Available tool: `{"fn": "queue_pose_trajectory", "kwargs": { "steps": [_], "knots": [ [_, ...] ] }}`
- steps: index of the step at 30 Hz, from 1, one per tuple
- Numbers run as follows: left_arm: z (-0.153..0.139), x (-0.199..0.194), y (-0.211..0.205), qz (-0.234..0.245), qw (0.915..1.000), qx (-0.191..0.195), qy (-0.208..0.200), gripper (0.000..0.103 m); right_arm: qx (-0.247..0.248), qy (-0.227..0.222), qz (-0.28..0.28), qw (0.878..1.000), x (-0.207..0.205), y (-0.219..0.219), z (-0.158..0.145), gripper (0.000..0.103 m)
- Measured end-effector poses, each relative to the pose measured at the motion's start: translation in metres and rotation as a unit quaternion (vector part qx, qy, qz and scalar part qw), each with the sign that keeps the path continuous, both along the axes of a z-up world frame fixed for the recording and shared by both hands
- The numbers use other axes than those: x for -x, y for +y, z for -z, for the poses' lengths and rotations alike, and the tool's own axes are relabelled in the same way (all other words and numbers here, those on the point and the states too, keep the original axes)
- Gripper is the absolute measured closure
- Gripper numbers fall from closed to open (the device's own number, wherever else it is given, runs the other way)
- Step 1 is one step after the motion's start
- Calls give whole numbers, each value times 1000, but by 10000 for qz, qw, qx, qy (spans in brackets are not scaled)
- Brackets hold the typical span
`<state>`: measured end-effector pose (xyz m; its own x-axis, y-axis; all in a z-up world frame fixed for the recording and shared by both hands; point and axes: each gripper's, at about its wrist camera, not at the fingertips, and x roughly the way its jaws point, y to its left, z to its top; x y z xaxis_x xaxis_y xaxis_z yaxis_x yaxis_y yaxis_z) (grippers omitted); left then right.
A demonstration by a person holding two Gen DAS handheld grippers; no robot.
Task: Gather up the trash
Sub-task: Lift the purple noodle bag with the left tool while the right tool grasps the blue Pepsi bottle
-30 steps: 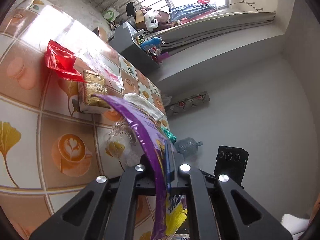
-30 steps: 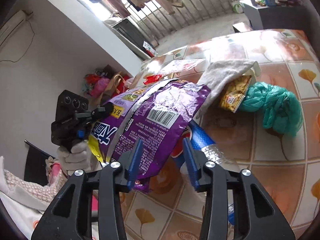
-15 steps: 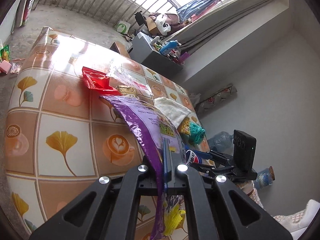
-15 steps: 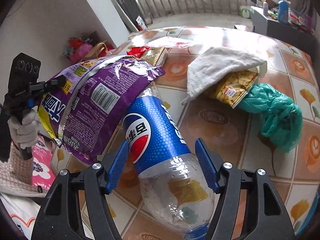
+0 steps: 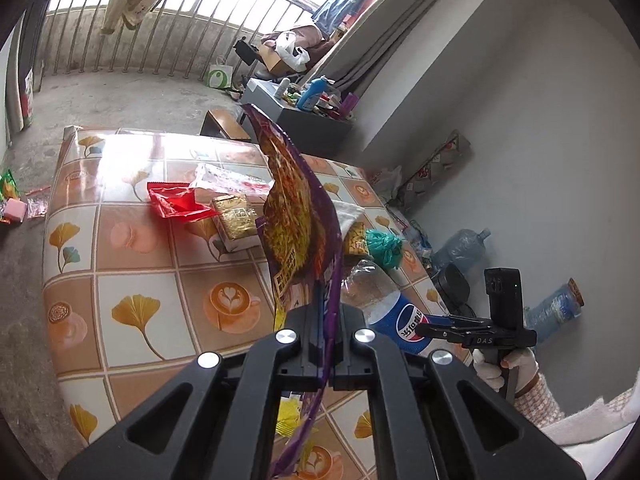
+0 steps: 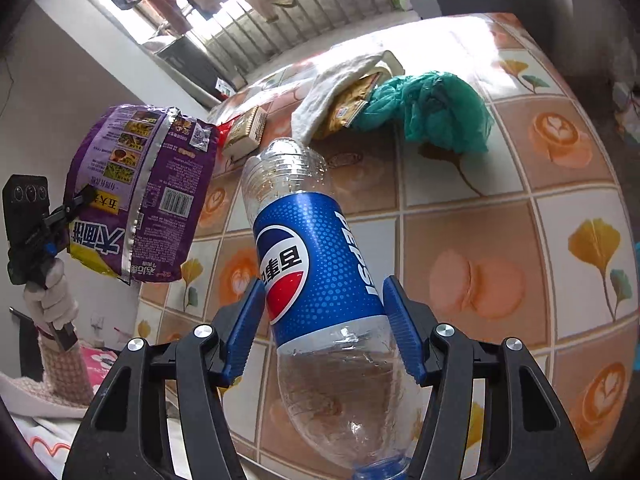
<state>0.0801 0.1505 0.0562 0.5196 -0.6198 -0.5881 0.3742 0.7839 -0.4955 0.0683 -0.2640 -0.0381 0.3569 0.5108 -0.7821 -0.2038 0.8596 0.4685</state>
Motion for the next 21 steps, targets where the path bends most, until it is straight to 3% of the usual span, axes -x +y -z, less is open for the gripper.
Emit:
{"fn": "queue_pose_trajectory", "kwargs": {
  "steps": [3, 9, 21],
  "knots": [
    [4, -2, -28, 386, 9991, -89, 133, 102, -101, -14, 61, 9999, 6, -2, 1, 46],
    [41, -4, -89, 1040, 9933, -244, 434, 102, 0, -106, 40, 9999, 9, 5, -1, 44],
    [84, -29, -127, 1173, 9876, 45, 1047, 102, -80, 88, 167, 9998, 9, 9, 17, 45]
  ]
}}
